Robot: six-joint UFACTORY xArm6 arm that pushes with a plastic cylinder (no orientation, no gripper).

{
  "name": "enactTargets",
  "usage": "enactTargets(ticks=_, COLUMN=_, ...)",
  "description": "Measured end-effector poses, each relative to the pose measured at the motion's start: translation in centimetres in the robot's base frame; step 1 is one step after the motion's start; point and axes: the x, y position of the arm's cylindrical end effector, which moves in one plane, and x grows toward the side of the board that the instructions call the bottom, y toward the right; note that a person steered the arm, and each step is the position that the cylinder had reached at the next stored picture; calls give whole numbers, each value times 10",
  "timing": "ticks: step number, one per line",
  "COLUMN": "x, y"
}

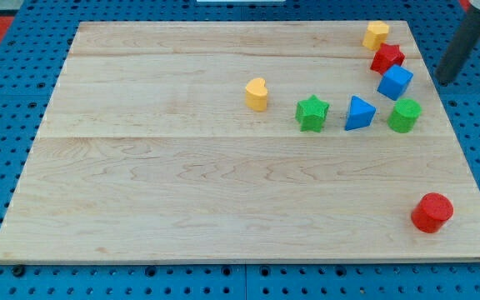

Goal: Place the blue cube at the top of the blue triangle

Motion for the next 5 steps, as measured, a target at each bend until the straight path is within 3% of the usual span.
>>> enactTargets(ticks=1, x=14, y=-64)
enactTargets(ticks=5, x=79, y=-131)
